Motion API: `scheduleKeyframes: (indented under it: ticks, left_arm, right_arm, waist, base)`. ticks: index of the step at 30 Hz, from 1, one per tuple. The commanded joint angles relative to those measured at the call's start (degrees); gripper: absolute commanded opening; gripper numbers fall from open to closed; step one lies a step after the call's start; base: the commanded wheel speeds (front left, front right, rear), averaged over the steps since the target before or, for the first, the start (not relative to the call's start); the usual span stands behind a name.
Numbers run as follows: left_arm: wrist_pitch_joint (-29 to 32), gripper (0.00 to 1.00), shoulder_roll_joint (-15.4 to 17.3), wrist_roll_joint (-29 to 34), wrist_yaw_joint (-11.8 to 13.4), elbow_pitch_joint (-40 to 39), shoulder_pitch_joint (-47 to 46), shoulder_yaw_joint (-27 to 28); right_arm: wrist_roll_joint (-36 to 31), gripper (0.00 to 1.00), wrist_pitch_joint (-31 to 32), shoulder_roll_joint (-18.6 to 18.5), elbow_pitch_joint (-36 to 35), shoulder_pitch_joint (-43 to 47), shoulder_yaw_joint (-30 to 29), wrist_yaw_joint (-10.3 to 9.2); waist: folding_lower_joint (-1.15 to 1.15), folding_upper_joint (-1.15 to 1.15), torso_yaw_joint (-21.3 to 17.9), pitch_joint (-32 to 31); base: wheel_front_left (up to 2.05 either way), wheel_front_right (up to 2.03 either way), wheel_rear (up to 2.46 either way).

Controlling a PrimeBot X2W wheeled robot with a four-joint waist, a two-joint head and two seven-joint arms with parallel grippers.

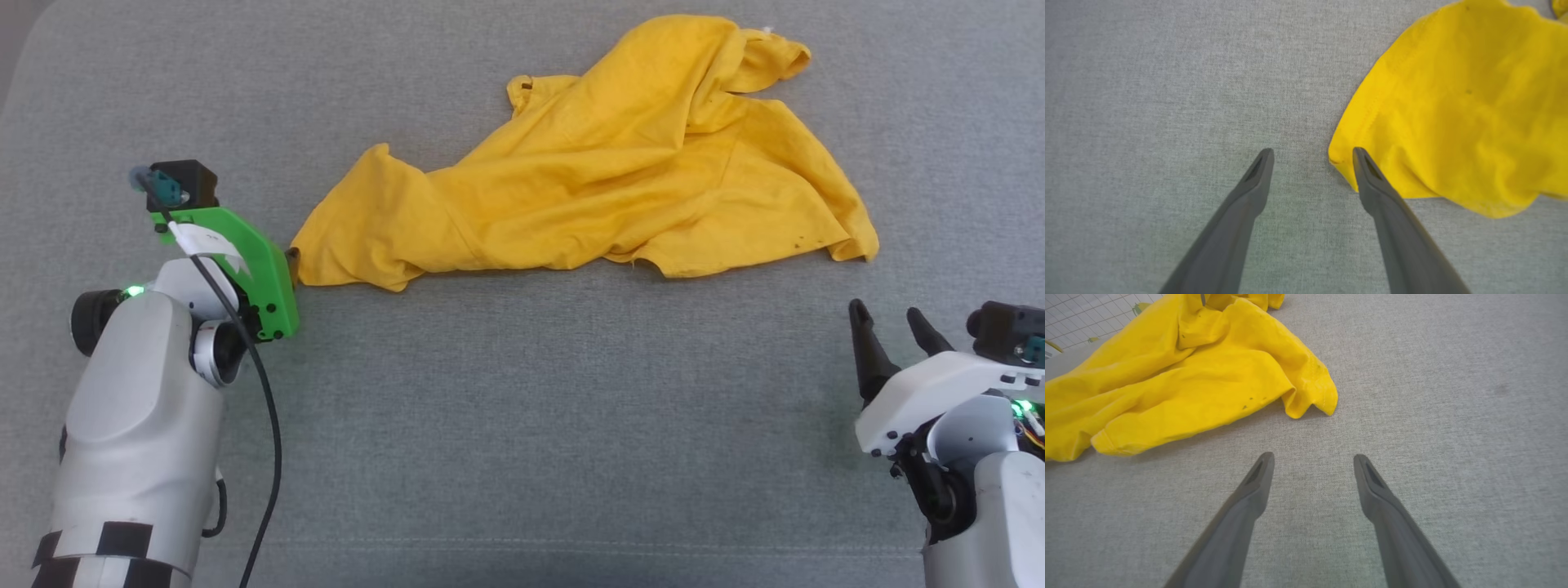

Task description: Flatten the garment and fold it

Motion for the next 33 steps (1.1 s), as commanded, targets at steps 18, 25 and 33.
scheduleKeyframes:
  ticks: [18, 25, 33]
  left_arm:
    - [7.6, 0.00, -0.1, -5.0, -1.3, -2.8, 4.8, 0.1]
    - [-0.5, 0.00, 0.0, -7.9, 0.5, -13.5, 8.9, 5.2]
    - [-3.1, 0.00, -1.1, -9.0, 2.4, -25.1, 16.2, 6.8]
  right_arm:
    - [0.8, 1.00, -1.4, 0.0, 0.4, 1.5, -3.0, -0.06]
    - [-3.6, 1.00, 3.3, 0.0, -3.4, -3.0, -5.1, -0.06]
    - [-14.6, 1.00, 23.3, 0.0, -4.0, -14.4, -4.3, -0.06]
  waist:
    - [0.00, 0.00, -5.2, 2.2]
    - [0.00, 0.00, -2.4, 1.4]
    - [0.00, 0.00, 0.3, 2.8]
  base:
    - [0.00, 0.00, 0.00]
    - [0.00, 0.00, 0.00]
    - [0.00, 0.00, 0.00]
